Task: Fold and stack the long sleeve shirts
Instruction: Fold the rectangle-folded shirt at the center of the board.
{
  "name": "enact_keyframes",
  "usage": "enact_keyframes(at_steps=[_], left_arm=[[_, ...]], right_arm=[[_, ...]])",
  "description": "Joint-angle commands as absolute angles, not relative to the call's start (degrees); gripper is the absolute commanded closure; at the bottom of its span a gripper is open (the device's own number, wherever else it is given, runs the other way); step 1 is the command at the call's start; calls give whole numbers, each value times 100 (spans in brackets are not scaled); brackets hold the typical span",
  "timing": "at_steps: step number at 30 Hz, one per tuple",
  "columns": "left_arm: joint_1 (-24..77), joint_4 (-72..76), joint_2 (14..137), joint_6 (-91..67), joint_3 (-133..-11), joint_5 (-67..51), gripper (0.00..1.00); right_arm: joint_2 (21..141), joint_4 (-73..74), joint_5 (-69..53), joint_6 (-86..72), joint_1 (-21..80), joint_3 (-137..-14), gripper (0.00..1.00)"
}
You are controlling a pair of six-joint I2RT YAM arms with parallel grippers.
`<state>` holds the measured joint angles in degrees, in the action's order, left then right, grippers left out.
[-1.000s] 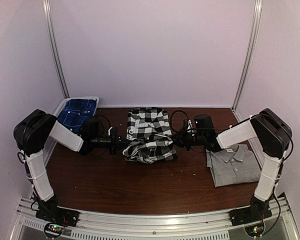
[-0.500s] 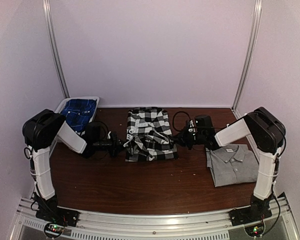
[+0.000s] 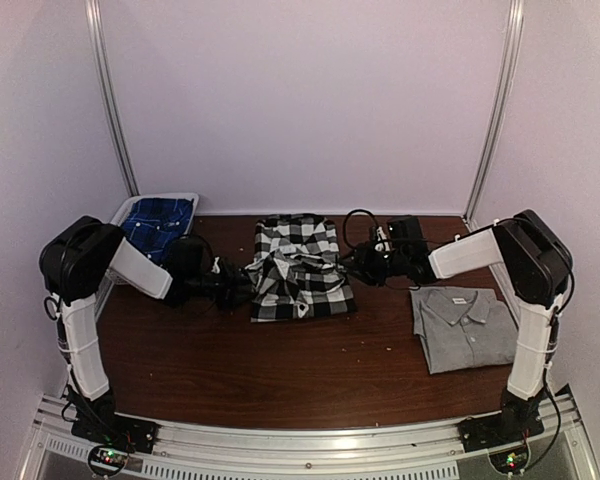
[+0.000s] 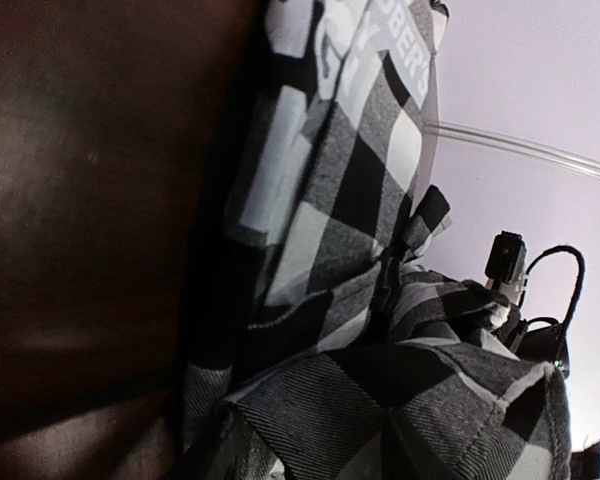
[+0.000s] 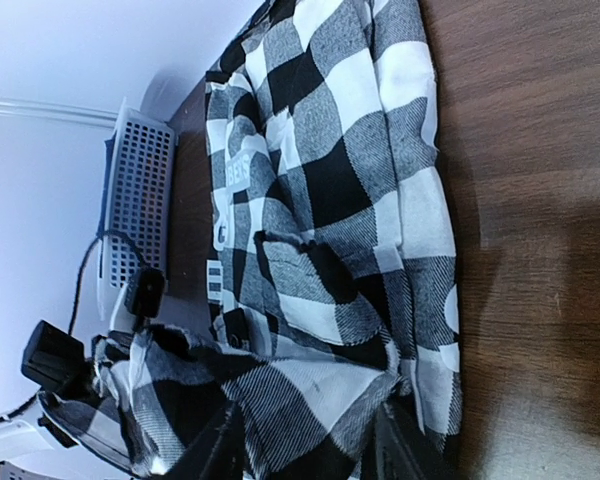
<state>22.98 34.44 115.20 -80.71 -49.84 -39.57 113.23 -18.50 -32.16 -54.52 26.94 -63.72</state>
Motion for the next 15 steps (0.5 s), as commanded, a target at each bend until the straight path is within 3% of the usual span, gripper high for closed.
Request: enact_keyframes(at_steps=[1,8,15], left_arm=[[2151,2913,11034,-7351,-5320,-3777,46],[2006,2530,10786,-6872,-5397,-3695,33],[1864,1921,10459,-6185,-5530,-3469,28]], right_arm=[[11024,-1331,-3040,-4972,2639,-6541,50],[10735,-788,-2694,-4465,2646,-6695,44],[10284,-218,-2298,-3687,2819,-6561,39]])
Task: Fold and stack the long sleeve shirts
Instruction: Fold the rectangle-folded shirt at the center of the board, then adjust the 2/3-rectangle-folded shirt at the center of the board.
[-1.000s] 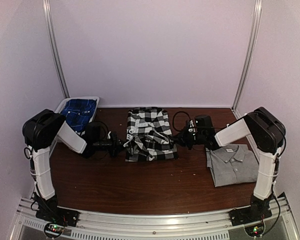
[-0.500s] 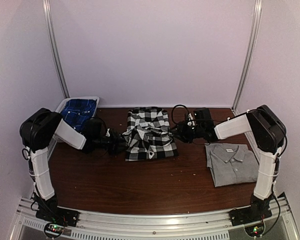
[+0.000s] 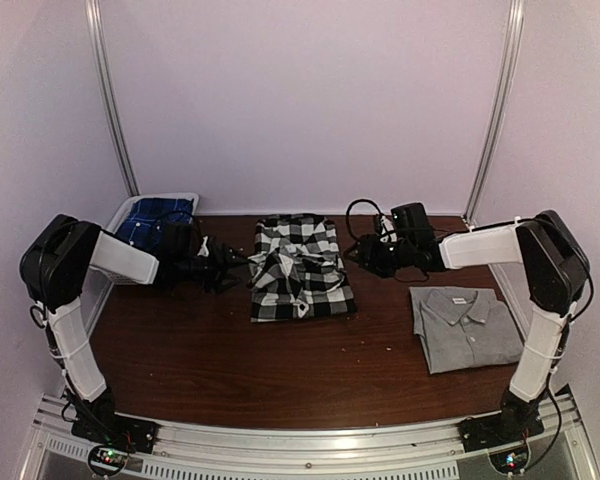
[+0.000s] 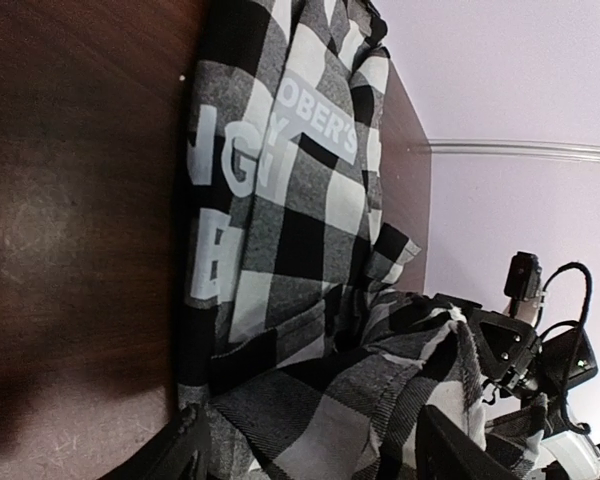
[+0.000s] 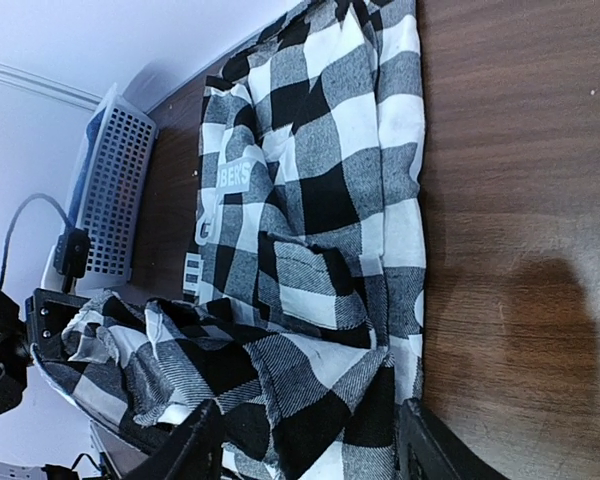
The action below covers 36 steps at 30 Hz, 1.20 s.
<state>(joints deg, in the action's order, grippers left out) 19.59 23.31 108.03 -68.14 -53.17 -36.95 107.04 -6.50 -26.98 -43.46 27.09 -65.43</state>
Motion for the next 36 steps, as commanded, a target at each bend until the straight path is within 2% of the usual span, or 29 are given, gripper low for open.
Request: enact_keyframes(at_steps=[1,12,21,26,33,36], left_arm=[[1863,1743,10391,-6011,-5588,-3396,27],[2075,469,9056,-4926,-5247,-2430,30],[3109,135,8116,-4538,-4908,-1532,47],[3573,73,8291,-4415,-5039,-1288,57],[3814,66,8900,-4221,-5423,-1210,71],[3814,-53,9368,-3978,-5849,-1026,73]], right_arm=[[10235,-123,-2245,-3570,2878,-6531,38],[10071,414,-2002,-3272,3604,-6187,38],[10666,107,-2122,-3596,3646,-6509,42],[11156,79,-2127,-3757,3622,-7019,55],[11563,17,-2191,-4044,3343,-7798,90],[11742,-70,-2215,-4238,3134,-8149,98]])
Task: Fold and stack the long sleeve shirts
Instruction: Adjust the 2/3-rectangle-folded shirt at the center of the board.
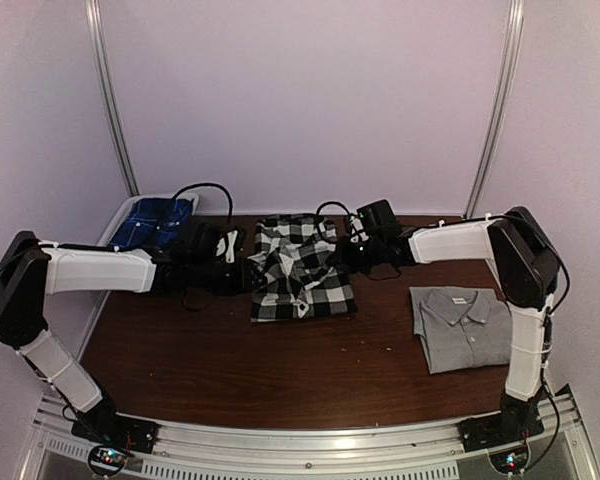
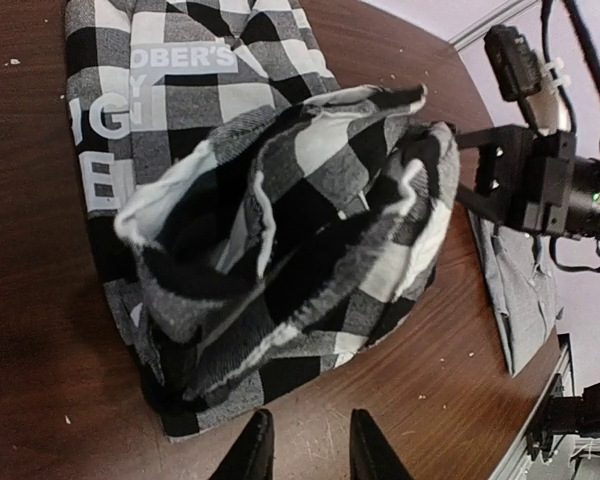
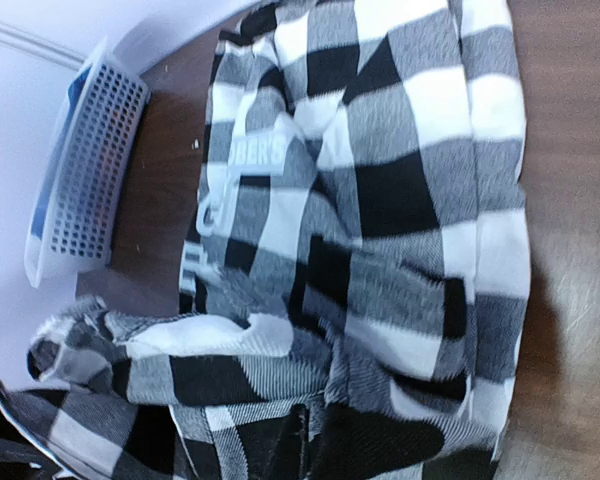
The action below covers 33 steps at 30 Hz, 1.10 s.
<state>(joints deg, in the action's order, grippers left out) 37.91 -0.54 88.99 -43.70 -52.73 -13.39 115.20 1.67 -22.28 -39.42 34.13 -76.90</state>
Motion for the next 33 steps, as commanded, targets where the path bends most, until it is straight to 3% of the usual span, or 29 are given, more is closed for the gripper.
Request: enact_keyframes(at_steps=[1,6,9,13,20,33], left_arm=[[3807,-196,9537,-3880,-6074,-948,74],[3723,-565,10509,-3549,-7220,-807,75],[3585,-735,11005,-3450,-7878,-822,75],[3396,-978,11468,-3253,-8491,-857,72],[3252,-1062,11377,-3199,-8563,-991,72],[3261,-778,10503,-3451,-7513,-1378,73]], right_arm=[[11811,-189,-2225,-4333,3052,-8245,99],[12302,-554,-2637,-4806,2679,-8770,83],[12472,-436,-2726,-4697,2628,-9102,61],[12259,-109,-2658,-4298,2636,-9128,48],[11327,551,-1848,-3461,2933,-8374,54],[11590,651,-2096,-3257,3590,-7806,91]])
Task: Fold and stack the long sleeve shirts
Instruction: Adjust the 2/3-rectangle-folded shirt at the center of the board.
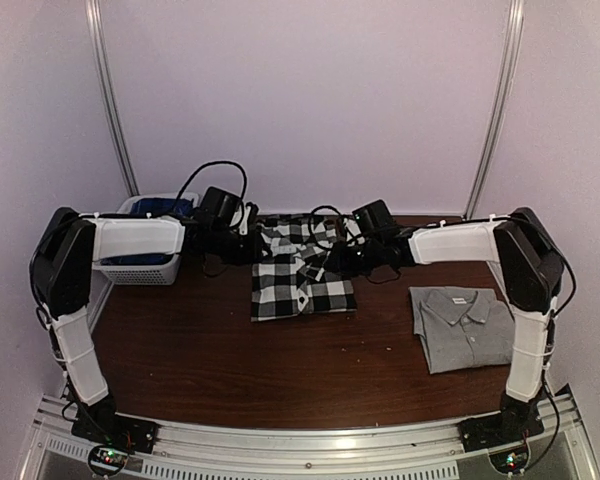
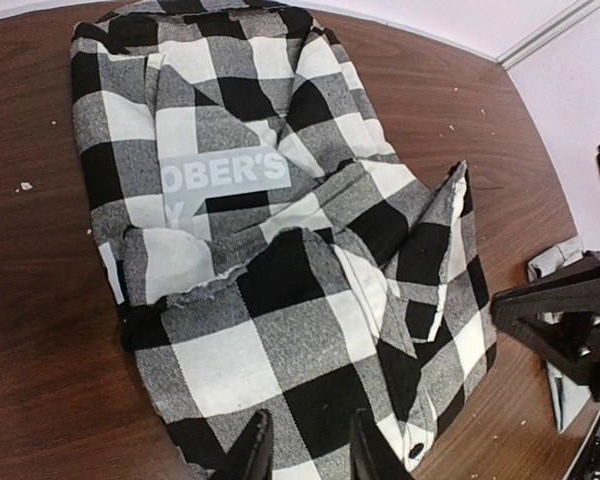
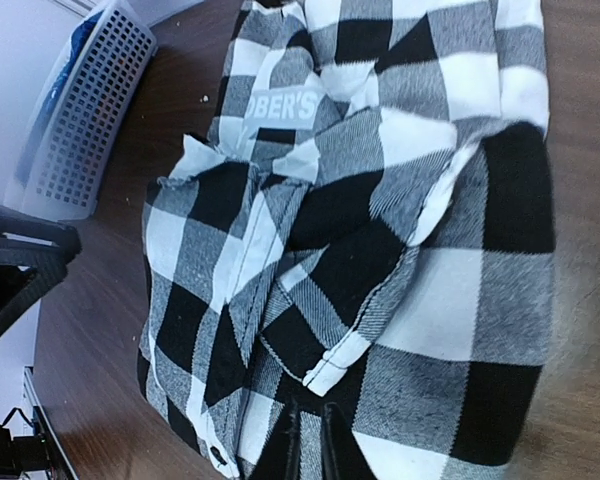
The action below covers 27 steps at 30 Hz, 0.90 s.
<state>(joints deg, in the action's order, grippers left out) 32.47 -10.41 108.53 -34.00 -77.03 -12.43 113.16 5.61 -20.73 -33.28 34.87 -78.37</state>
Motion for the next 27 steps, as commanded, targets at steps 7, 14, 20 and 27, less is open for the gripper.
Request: enact_keyframes(at_steps=[7,14,20,27], left_arm=[[3261,-786,10266,-3454,-7322,-1402,73],[3261,-876,10171,-3442,-7320,-1411,73],[3261,-957,10132,-3419,-7321,-1395,73],[3261,-1055,10055,-3378,-7348,-1394,73]], right_arm=[[12050,780,-2169,-3252,3679,-8132,92],[12473,839,-2182,-3268,3686,-8699,91],[12935,939,-2169,-3264,3657,-9457,87],[13610,974,-2382,-3335,3525,-10389,82]])
